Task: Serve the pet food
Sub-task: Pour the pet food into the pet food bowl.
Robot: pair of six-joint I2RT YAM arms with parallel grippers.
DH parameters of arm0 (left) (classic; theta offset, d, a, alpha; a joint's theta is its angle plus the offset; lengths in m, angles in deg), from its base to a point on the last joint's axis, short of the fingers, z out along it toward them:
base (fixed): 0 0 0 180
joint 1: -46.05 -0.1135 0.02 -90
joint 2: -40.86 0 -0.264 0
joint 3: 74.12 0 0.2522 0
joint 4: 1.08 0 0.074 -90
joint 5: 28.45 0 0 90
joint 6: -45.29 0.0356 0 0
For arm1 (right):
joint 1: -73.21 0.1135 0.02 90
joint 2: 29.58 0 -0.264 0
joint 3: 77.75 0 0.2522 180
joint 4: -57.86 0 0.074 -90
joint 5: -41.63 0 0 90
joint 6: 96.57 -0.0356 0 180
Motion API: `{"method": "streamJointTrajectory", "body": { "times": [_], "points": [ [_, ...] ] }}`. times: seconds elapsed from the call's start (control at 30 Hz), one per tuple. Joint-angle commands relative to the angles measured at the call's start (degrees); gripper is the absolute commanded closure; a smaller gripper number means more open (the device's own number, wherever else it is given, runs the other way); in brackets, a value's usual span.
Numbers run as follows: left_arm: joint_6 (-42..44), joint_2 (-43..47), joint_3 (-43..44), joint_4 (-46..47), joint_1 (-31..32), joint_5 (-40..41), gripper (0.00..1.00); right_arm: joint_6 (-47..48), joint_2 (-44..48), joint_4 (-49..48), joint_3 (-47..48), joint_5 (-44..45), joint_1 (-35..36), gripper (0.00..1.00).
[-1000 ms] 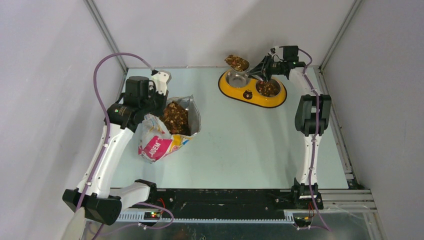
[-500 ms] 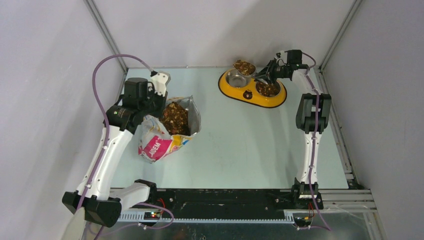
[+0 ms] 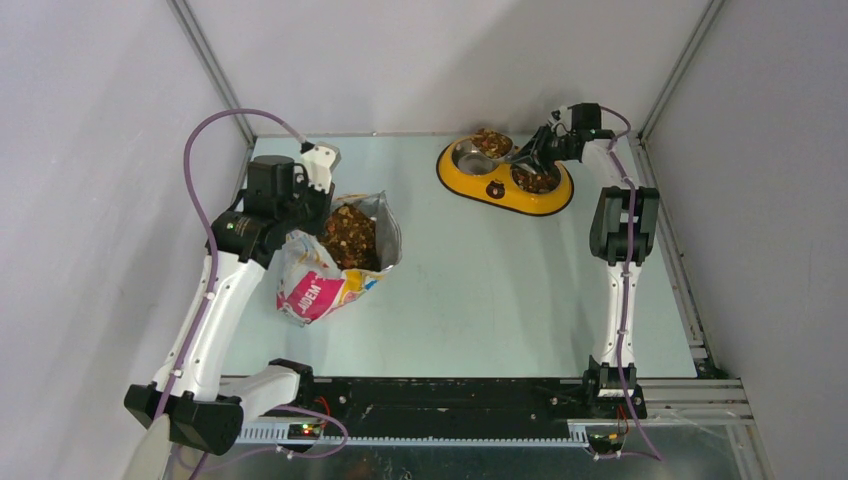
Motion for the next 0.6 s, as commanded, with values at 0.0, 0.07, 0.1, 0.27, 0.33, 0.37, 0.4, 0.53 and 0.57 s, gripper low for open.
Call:
{"method": "streamJointTrajectory", "body": {
  "times": [0.0, 0.07, 0.1, 0.27, 0.33, 0.37, 0.4, 0.53, 0.57],
  "points": [
    [0.7, 2.1, 0.0, 1.7, -0.8, -0.5, 1.0, 2.3, 0.3, -1.1, 3.6, -0.1, 0.4, 1.0],
    [0.8, 2.1, 0.0, 1.7, -0.8, -0.4, 1.0, 2.7, 0.1, -0.9, 3.9, 0.5, 0.5, 1.0],
    [0.7, 2.2, 0.0, 1.8, -0.8, -0.5, 1.0, 3.0, 0.0, -0.6, 4.3, 1.1, 0.6, 1.0],
    [0.7, 2.3, -0.1, 1.6, -0.8, -0.5, 1.0, 4.8, -0.6, 1.0, 6.1, 2.5, 1.1, 1.0],
    [0.7, 2.4, -0.1, 1.7, -0.8, -0.6, 1.0, 5.4, -0.5, 1.5, 6.2, 3.4, 1.1, 1.0],
    [0.6, 2.4, -0.1, 1.7, -0.9, -0.6, 1.0, 5.6, -0.5, 1.8, 6.2, 3.5, 1.1, 1.0],
    [0.6, 2.4, -0.2, 1.8, -0.9, -0.6, 1.0, 6.1, -0.3, 1.9, 6.2, 4.0, 1.1, 1.0],
    [0.6, 2.4, -0.2, 1.8, -1.0, -0.8, 1.0, 7.4, 0.0, 2.4, 6.3, 6.2, 2.7, 1.0],
    [0.5, 2.4, -0.2, 1.7, -1.1, -0.9, 1.0, 7.6, 0.1, 2.7, 6.4, 6.6, 2.8, 1.0]
  ]
}}
